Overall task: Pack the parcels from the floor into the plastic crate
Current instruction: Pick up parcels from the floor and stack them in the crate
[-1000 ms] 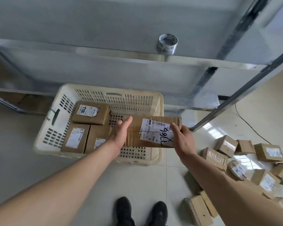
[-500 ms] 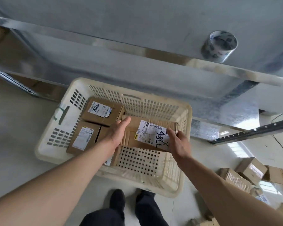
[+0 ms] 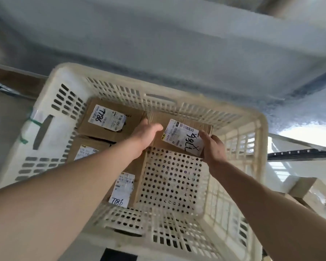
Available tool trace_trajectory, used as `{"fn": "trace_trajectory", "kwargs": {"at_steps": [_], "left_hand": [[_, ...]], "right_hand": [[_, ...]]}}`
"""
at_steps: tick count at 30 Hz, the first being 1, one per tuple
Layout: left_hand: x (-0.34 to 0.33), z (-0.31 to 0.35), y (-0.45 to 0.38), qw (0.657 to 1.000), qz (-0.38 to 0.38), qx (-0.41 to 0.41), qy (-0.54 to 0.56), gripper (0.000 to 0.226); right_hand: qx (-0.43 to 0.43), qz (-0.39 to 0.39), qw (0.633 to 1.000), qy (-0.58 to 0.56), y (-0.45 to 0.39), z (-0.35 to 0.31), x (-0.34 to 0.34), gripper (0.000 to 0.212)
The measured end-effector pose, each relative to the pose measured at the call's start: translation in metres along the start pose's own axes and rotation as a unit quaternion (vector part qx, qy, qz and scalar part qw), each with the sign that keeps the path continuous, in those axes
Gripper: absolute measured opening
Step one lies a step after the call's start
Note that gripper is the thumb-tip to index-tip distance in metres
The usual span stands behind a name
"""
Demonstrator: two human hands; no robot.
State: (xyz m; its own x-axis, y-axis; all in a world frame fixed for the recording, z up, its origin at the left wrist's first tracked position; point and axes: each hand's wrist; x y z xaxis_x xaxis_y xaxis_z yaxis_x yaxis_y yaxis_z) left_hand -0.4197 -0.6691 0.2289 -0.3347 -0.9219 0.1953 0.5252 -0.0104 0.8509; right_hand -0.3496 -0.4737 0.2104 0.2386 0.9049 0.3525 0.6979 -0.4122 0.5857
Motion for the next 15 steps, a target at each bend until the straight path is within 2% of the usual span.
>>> {"fn": "trace_trajectory", "kwargs": {"at_steps": [2, 6, 7, 9, 11, 15], "left_hand": [[0.001, -0.002, -0.021, 1.000, 0.008, -0.012, -0.006, 0.077], [0.001, -0.011, -0.041, 0.998, 0.023, -0.051, -0.040, 0.080], [0.001, -0.016, -0.045, 0.997, 0.022, -0.053, -0.057, 0.077], [0.002, -0.023, -0.047, 0.994, 0.019, -0.059, -0.095, 0.074], [0.001, -0.026, -0.048, 0.990, 0.011, -0.062, -0.129, 0.073], [0.002, -0.025, -0.049, 0.988, -0.004, -0.076, -0.134, 0.070]], "right_hand": [[-0.001, -0.006, 1.000, -0.017, -0.018, 0.007, -0.014, 0.049], [-0.020, -0.030, 0.998, -0.045, -0.035, 0.020, -0.037, 0.051], [-0.026, -0.026, 0.998, -0.048, -0.037, 0.023, -0.043, 0.057], [-0.039, -0.007, 0.998, -0.055, -0.041, 0.028, -0.051, 0.083], [-0.036, 0.004, 0.997, -0.064, -0.047, 0.039, -0.054, 0.095], [-0.015, 0.019, 0.998, -0.060, -0.043, 0.028, -0.057, 0.081]]}}
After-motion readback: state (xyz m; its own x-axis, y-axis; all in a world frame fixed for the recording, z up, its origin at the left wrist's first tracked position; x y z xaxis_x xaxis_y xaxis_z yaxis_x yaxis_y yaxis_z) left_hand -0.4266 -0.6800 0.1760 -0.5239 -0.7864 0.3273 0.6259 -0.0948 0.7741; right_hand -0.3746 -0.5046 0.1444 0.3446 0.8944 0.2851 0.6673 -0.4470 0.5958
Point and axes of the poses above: each hand's wrist, its own y-axis away from the middle knuckle, its own x-axis out of the back of the hand, z = x × y, and after that the axes turned 8 degrees about x, right-handed
